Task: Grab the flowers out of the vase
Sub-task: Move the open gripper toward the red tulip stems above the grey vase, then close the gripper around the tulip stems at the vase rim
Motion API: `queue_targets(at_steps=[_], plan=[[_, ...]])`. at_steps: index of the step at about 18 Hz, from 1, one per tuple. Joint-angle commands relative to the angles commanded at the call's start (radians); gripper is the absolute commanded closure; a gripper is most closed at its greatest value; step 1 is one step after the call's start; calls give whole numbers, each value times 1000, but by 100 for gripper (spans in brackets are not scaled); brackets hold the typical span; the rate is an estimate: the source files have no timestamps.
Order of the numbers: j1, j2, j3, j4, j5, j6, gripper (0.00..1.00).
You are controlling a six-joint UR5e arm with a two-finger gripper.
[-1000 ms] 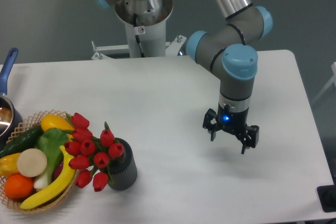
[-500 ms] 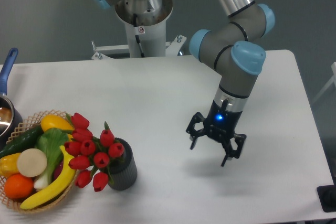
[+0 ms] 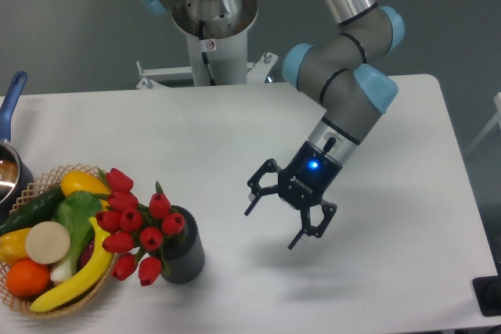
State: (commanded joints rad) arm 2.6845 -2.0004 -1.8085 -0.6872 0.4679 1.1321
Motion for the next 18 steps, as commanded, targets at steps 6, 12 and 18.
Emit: queue_targets(at_steps=[6, 12, 18], plan=[[-90, 32, -19, 3, -66, -2, 0], [-144, 32, -20, 3, -74, 6, 0], [-189, 25, 1, 5, -74, 31, 0]])
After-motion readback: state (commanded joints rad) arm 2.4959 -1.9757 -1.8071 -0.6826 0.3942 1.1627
